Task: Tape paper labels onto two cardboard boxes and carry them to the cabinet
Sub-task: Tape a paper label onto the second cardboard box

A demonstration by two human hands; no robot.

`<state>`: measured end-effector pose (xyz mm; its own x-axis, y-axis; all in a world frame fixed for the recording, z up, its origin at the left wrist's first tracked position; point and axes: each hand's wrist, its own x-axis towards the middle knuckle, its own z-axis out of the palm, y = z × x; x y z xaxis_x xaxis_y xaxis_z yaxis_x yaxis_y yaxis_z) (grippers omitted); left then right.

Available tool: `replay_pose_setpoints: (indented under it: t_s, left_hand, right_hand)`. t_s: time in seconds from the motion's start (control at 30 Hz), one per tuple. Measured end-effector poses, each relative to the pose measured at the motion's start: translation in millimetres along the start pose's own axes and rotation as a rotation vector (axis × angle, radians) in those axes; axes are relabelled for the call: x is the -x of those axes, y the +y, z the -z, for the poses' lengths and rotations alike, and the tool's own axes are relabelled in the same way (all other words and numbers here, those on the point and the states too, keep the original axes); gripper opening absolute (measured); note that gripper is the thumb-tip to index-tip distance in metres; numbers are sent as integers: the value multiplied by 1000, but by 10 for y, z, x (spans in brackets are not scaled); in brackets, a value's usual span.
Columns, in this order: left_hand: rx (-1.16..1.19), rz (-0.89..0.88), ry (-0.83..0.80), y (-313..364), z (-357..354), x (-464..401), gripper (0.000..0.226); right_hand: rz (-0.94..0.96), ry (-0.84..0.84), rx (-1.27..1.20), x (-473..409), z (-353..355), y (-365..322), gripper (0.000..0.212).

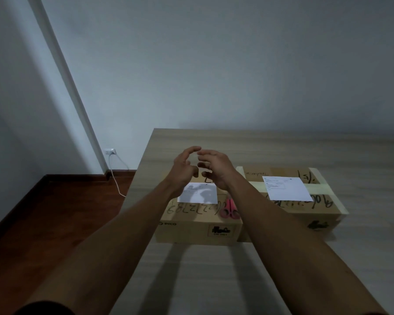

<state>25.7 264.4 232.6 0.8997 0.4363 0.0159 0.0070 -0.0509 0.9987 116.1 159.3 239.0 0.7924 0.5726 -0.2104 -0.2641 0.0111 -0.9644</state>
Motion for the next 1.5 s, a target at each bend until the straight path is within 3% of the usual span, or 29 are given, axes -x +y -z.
replay_pose_setpoints:
  t_s: [0.3, 0.37, 0.43, 0.5, 0.53, 0.6, 0.73, 0.83, 1.17, 1.3, 1.5]
  left_hand:
    - [-111, 6, 22, -114, 14, 70, 83]
    - [-256, -16, 40, -177, 34, 128, 84]
    - [-577, -28, 116, -231, 56, 175, 83]
    - [-836, 30, 232, -279, 68, 200, 82]
    - [-849, 89, 294, -293, 83, 201, 78]
    - [-723, 177, 358, -325, 137, 193, 64]
    - [-378, 22, 287, -358, 223, 200, 34]
    - [-246, -14, 254, -295, 190, 203, 28]
    - [-338, -144, 173, -466, 128, 175, 13]
    - [-288, -30, 228, -619, -4, 227, 13]
    - [-255, 129, 322, -884, -358, 244, 15]
  right_hand:
    - [-14, 20, 86, 20, 38, 101, 18]
    - [-31, 7, 135, 18, 57, 70, 20]
    - [-43, -5, 208, -4, 88, 17, 17]
    - [-32, -19, 308, -20, 130, -34, 10]
    - [-21, -28, 361, -29, 154, -51, 6]
    - [-2, -42, 474, -48, 207, -72, 5]
    - [25, -107, 664, -60, 301, -112, 8]
    - [35, -173, 731, -55, 337, -120, 11]
    - [-3, -242, 923, -28, 363, -14, 15]
    - [-100, -245, 970, -49, 460, 47, 46]
    - [-213, -272, 1179, -91, 638, 142, 42]
